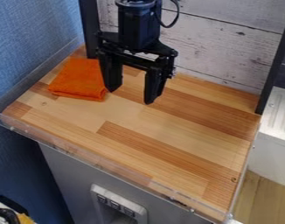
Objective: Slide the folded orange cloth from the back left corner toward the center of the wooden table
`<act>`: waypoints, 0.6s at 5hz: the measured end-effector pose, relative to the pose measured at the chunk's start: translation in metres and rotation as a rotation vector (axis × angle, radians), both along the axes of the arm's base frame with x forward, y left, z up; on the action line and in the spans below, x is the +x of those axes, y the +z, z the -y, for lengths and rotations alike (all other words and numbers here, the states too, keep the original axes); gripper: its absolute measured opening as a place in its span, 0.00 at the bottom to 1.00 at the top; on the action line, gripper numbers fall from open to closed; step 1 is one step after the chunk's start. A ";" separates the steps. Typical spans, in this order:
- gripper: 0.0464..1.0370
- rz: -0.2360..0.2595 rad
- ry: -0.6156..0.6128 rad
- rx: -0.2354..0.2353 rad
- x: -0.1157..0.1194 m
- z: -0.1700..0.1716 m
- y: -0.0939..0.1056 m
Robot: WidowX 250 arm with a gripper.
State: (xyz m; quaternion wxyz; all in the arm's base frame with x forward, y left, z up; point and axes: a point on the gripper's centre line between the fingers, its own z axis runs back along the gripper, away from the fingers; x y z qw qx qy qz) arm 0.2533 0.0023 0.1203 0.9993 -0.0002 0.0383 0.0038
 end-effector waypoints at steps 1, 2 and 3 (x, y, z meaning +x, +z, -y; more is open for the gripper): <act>0.96 0.000 0.004 -0.004 0.003 -0.009 -0.004; 0.96 0.018 0.013 -0.010 0.016 -0.029 -0.006; 0.96 0.041 0.027 -0.016 0.034 -0.056 -0.007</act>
